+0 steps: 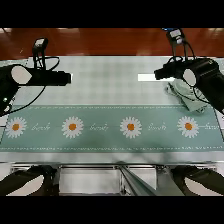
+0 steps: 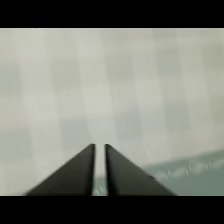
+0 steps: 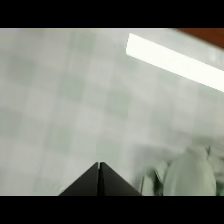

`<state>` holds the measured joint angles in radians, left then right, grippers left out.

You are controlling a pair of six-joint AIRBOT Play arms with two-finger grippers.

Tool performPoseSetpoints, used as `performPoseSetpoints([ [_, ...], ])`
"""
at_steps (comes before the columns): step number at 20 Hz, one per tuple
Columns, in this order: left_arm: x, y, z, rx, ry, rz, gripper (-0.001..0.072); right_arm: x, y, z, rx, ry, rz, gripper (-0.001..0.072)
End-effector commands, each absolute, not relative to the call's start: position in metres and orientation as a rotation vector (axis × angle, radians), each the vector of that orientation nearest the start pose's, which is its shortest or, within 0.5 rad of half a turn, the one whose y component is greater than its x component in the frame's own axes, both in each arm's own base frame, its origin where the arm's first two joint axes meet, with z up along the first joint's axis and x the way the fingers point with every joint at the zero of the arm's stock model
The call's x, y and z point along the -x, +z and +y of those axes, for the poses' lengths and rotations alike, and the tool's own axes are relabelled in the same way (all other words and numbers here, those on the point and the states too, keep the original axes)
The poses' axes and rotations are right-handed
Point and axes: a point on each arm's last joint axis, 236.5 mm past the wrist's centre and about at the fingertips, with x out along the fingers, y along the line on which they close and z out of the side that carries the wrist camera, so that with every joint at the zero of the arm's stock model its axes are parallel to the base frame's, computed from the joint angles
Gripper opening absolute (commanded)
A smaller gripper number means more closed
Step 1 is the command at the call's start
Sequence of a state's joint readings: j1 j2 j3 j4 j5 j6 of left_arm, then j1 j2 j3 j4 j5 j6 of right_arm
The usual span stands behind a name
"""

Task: Fold the shirts.

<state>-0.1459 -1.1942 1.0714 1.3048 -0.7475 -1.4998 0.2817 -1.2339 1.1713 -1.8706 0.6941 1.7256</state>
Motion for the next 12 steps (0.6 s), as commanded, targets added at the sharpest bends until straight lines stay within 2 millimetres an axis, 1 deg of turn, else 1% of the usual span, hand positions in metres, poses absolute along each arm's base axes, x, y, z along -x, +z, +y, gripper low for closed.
performPoseSetpoints([
  [1,-0.474,0.089,-0.071,0.129,-0.170,0.675,0.0454,-0.494,0.155,0.122,0.079,0.192,0.455,0.0025],
  [2,-0.478,0.093,-0.052,0.142,-0.132,0.666,0.0507,-0.491,0.166,0.125,0.021,0.194,0.438,0.0024],
  [4,-0.476,0.096,-0.012,0.171,-0.059,0.693,0.0507,-0.487,0.194,0.128,-0.028,0.211,0.368,0.0025],
  [5,-0.473,0.095,0.007,0.186,-0.024,0.712,0.0507,-0.483,0.207,0.127,-0.031,0.212,0.340,0.0084],
  [6,-0.467,0.092,0.026,0.204,0.011,0.738,0.0507,-0.480,0.219,0.118,-0.012,0.198,0.312,0.0304],
  [7,-0.461,0.087,0.042,0.221,0.043,0.764,0.0507,-0.479,0.224,0.100,-0.001,0.157,0.307,0.0382],
  [8,-0.453,0.081,0.058,0.240,0.074,0.796,0.0507,-0.480,0.217,0.070,-0.014,0.079,0.344,0.0391],
  [9,-0.445,0.076,0.072,0.258,0.101,0.824,0.0507,-0.479,0.202,0.034,-0.031,-0.014,0.405,0.0413],
  [10,-0.437,0.070,0.085,0.276,0.128,0.849,0.0507,-0.476,0.182,-0.005,-0.062,-0.109,0.479,0.0413],
  [11,-0.430,0.064,0.095,0.293,0.151,0.869,0.0507,-0.473,0.159,-0.041,-0.094,-0.191,0.551,0.0413],
  [12,-0.424,0.056,0.100,0.306,0.165,0.890,0.0507,-0.471,0.133,-0.070,-0.105,-0.249,0.627,0.0413],
])
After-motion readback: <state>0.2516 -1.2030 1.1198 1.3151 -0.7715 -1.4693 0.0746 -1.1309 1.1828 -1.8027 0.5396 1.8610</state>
